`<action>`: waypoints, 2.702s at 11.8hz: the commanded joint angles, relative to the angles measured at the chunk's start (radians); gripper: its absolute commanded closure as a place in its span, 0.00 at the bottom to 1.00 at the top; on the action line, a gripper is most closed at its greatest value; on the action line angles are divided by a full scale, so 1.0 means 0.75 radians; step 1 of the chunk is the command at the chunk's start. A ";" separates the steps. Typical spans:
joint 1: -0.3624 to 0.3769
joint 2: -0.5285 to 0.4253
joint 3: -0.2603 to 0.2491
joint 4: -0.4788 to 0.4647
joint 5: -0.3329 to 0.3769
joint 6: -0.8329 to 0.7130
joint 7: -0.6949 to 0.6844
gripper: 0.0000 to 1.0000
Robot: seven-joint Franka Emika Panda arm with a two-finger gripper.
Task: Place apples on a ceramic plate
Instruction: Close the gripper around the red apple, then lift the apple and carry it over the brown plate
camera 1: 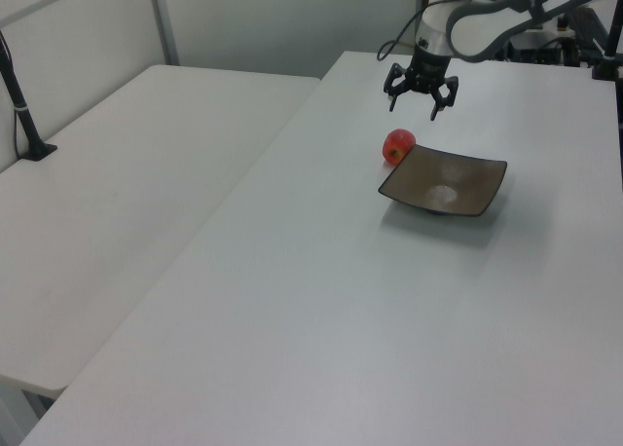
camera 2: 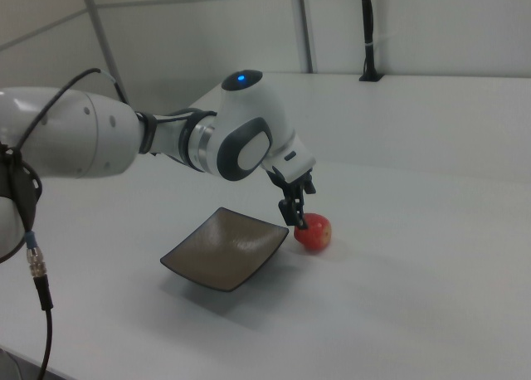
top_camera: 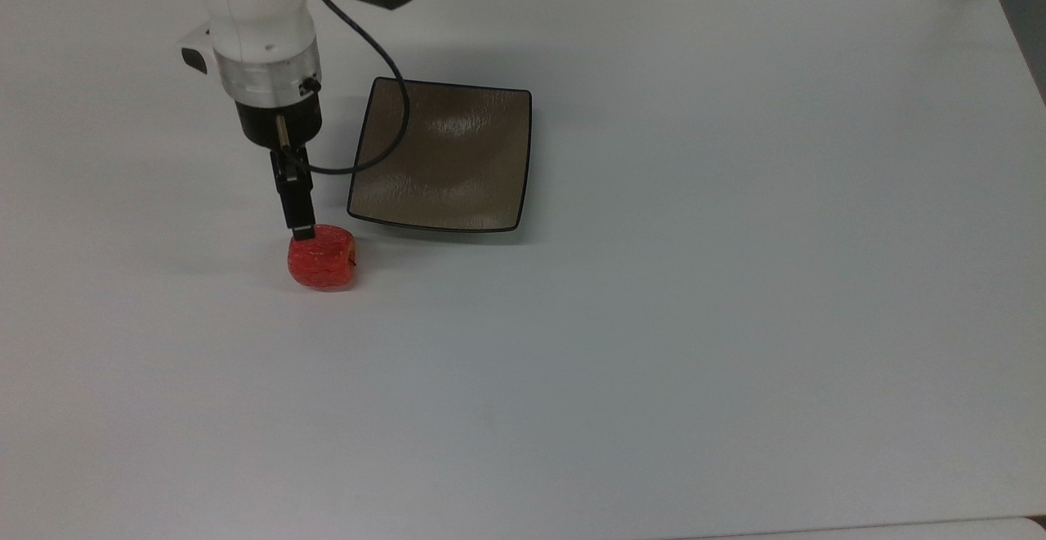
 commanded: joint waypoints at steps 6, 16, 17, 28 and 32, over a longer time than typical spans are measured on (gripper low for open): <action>0.016 0.154 -0.002 0.030 -0.085 0.127 0.123 0.00; 0.018 0.217 0.008 0.067 -0.230 0.151 0.217 0.34; 0.016 0.217 0.008 0.069 -0.230 0.151 0.217 0.34; -0.060 0.005 0.053 0.016 -0.220 0.123 0.146 0.33; -0.052 -0.144 0.090 -0.137 -0.206 0.082 0.050 0.33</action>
